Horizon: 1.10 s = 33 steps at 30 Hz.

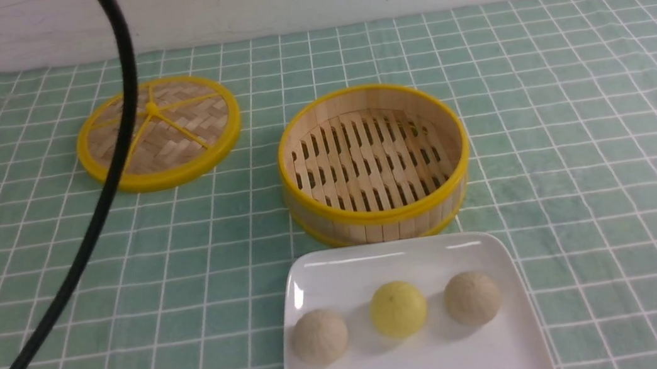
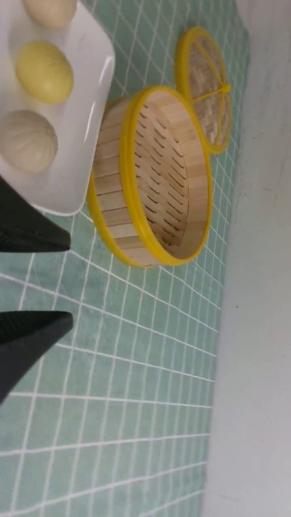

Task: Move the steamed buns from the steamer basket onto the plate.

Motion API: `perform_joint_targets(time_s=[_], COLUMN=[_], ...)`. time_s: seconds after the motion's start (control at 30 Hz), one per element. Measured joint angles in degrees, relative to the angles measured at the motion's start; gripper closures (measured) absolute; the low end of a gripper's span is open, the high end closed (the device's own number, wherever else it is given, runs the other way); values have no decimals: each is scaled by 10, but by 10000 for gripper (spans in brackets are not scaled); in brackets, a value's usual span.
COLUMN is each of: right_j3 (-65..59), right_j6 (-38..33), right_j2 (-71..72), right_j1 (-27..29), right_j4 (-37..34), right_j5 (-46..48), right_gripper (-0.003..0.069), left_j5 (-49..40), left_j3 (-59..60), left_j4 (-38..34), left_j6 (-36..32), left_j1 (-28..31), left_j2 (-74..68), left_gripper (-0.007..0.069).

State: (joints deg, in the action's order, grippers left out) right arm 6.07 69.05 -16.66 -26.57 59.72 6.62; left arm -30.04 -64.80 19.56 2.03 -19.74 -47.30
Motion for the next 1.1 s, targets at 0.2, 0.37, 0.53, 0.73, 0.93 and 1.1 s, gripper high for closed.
perform_joint_targets(time_s=[0.2, 0.37, 0.53, 0.73, 0.93, 1.1], right_j3=[0, 0, 0, 0, 0, 0], right_j6=[0, 0, 0, 0, 0, 0], right_j2=[0, 0, 0, 0, 0, 0], right_j1=[0, 0, 0, 0, 0, 0], right_j4=[-265, -418, -396, -375, -396, -379], right_j5=[34, 65, 70, 70, 70, 71], right_gripper=[423, 423, 423, 421, 421, 420], left_j5=[0, -1, -6, -10, -10, -6], left_j3=[0, 0, 0, 0, 0, 0], left_j4=[1, 1, 1, 0, -3, -18], left_j6=[0, 0, 1, 1, 1, 1], left_j1=[0, 0, 0, 0, 0, 0], left_j2=[0, 0, 0, 0, 0, 0], left_gripper=[277, 277, 277, 277, 277, 277])
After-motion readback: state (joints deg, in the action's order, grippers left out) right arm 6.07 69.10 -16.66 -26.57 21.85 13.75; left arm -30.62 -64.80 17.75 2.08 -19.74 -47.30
